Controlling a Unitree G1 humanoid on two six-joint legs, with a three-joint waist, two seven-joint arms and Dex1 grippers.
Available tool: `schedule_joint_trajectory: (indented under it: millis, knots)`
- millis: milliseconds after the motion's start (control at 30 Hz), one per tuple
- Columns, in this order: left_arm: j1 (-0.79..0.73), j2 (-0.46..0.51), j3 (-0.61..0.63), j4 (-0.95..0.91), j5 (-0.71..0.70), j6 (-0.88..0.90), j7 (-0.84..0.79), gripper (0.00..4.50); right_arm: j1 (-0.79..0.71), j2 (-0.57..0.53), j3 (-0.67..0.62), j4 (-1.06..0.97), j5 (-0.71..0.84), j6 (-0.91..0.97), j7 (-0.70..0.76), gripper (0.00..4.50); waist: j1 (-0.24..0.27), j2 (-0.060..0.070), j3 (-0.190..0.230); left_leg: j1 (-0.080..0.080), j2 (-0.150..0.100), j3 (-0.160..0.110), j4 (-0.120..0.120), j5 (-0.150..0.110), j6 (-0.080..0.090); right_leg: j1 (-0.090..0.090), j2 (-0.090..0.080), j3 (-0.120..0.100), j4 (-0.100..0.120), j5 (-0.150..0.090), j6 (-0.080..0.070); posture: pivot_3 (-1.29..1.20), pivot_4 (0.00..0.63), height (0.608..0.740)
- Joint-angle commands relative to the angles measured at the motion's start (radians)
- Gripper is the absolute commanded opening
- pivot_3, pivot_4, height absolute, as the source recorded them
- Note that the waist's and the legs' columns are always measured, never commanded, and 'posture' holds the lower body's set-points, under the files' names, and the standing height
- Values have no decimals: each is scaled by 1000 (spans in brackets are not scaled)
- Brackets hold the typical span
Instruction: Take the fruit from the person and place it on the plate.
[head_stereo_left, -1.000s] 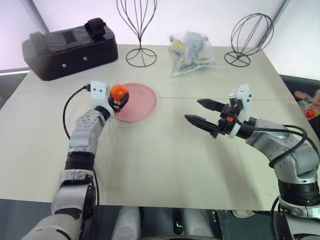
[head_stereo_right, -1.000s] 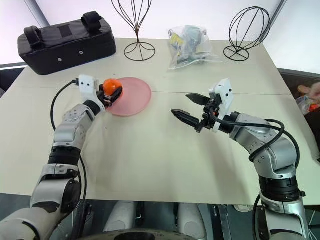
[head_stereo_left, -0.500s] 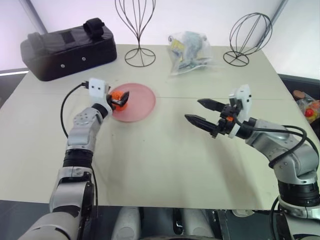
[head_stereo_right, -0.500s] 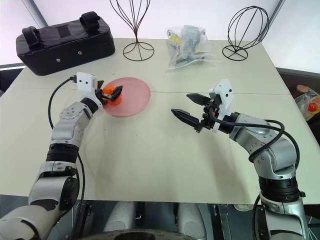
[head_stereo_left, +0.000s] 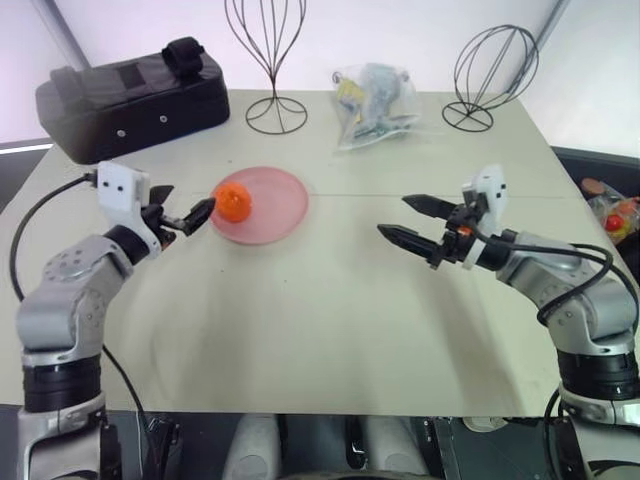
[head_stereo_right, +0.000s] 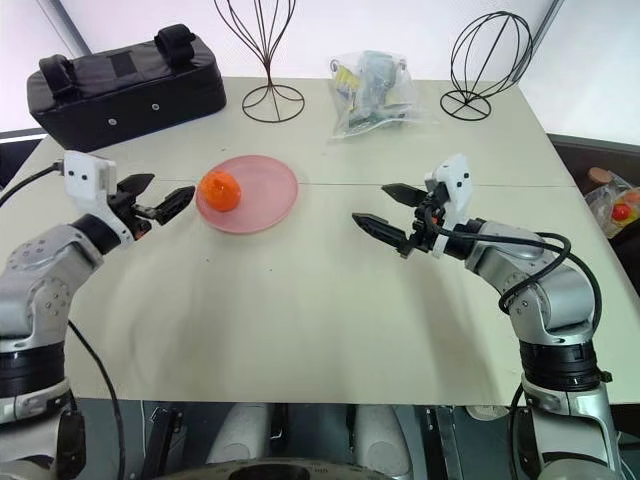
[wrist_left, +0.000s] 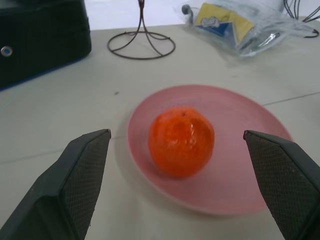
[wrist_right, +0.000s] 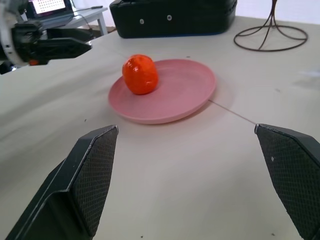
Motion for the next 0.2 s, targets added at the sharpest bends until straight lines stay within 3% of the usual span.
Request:
schedule_joint_trajectory:
  millis: [33,200]
  knots:
    - [57,-13,66,-85,-49,24,25,4450,-29,12,-7,23,-21,-48,9,4500,0,0,0,0,0,0,0,0,0,0,0,0,0,0,0,0,150,740]
    - [157,-44,94,-159,-78,29,52,4450,-39,28,3,62,-43,-74,30,4500,1,0,0,0,0,0,0,0,0,0,0,0,0,0,0,0,150,740]
